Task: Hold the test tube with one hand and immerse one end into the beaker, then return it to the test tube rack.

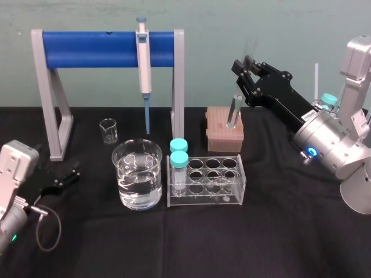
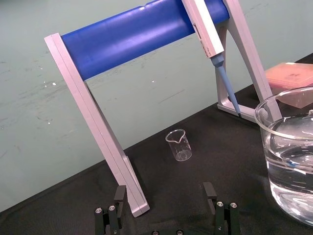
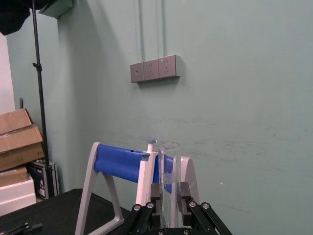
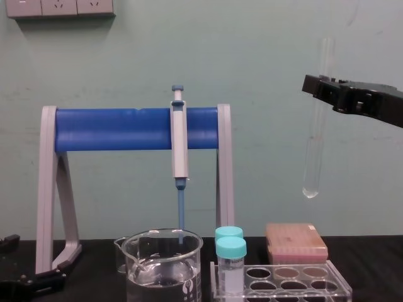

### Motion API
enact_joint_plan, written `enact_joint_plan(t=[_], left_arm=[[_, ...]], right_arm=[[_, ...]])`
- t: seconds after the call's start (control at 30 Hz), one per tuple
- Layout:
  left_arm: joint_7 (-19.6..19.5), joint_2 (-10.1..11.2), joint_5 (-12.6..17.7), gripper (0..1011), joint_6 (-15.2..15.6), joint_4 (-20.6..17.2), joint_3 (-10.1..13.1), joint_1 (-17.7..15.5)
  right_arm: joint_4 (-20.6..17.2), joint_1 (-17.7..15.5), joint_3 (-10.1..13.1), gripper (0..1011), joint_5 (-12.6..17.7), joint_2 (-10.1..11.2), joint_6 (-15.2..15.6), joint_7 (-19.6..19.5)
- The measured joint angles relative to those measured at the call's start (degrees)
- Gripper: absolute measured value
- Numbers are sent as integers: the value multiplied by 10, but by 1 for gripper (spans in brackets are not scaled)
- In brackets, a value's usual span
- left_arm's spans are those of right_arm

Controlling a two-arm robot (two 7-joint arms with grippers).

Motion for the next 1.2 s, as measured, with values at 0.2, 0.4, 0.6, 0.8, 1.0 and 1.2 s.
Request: enact_joint_plan(t=[0.2, 0.4, 0.6, 0.8, 1.0, 1.2], left_arm=[[0, 0, 0, 1000, 0, 0, 0, 0], [0, 0, 0, 1000, 0, 0, 0, 0], [0, 0, 0, 1000, 0, 0, 0, 0], [0, 0, 0, 1000, 0, 0, 0, 0], [0, 0, 0, 1000, 0, 0, 0, 0], [0, 0, 0, 1000, 0, 0, 0, 0]], right_arm=[[-4, -2, 1, 225, 0, 1, 3, -1], [-5, -3, 1, 225, 0, 1, 4, -2], [-6, -5, 1, 225, 0, 2, 6, -2], [-6, -5, 1, 225, 1, 2, 6, -2], [-6, -5, 0, 225, 3, 2, 7, -2], [-4, -4, -1, 225, 3, 2, 8, -2]])
